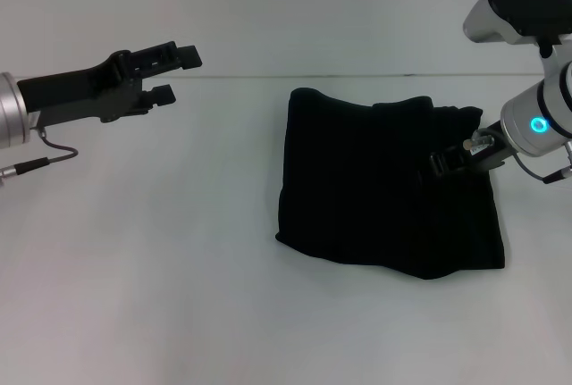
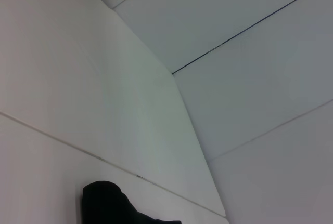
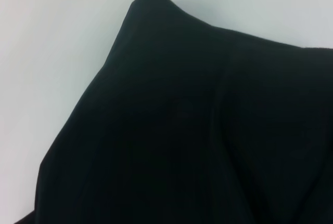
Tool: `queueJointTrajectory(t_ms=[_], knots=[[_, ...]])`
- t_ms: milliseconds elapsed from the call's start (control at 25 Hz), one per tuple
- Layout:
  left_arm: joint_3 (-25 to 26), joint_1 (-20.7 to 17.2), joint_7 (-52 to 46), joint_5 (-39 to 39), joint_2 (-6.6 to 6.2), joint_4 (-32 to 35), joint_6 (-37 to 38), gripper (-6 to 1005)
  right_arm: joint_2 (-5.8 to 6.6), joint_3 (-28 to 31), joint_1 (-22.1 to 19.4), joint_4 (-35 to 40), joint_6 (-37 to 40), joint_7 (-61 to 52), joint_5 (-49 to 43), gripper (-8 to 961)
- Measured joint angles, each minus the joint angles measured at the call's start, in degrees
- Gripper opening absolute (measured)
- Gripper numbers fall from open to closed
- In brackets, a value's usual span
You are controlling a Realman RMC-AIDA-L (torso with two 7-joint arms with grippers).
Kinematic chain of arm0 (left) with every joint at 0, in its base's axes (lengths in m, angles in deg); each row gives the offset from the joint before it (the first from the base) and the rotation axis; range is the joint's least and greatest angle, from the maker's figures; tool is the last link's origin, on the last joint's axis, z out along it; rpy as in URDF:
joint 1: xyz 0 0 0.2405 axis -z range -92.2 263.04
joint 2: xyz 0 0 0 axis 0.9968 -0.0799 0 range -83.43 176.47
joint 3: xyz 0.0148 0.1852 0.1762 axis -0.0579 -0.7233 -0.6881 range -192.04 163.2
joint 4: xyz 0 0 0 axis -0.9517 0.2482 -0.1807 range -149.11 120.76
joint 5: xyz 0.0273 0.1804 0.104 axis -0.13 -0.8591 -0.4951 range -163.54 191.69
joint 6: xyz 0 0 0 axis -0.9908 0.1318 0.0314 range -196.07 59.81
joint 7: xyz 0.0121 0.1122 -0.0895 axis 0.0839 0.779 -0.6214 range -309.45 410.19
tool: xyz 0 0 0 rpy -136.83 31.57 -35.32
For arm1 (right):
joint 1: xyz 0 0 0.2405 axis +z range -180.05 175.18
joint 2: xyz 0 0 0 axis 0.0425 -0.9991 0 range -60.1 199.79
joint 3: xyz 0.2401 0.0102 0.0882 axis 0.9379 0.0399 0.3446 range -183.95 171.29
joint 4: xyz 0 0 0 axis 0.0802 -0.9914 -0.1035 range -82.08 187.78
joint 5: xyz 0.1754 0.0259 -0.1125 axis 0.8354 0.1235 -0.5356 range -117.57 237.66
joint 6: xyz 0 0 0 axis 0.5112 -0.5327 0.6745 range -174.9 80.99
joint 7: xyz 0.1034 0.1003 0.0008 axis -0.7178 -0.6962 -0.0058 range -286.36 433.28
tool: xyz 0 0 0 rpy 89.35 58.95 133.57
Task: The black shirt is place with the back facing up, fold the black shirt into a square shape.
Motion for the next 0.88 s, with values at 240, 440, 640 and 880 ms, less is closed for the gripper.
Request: queueJointTrajectory(t_ms=[240, 440, 640, 880], knots=[[0.0, 0.08, 0.0, 0.0, 0.0, 0.0, -0.17, 948, -0.08, 0.33, 0.22, 0.03, -0.17, -0.02, 0.0, 247], [0.0, 0.36, 0.0, 0.01, 0.0, 0.0, -0.26, 949, -0.08, 1.22, 0.09, 0.8, -0.19, -0.16, 0.0, 225], [0.0, 0.5, 0.0, 0.06, 0.0, 0.0, -0.34, 949, -0.07, 1.62, 0.03, 0.97, 0.16, -0.1, -0.01, 203], [0.0, 0.51, 0.0, 0.1, 0.0, 0.0, -0.64, 949, -0.2, 1.57, 0.0, 1.27, 0.5, -0.04, 0.0, 117]])
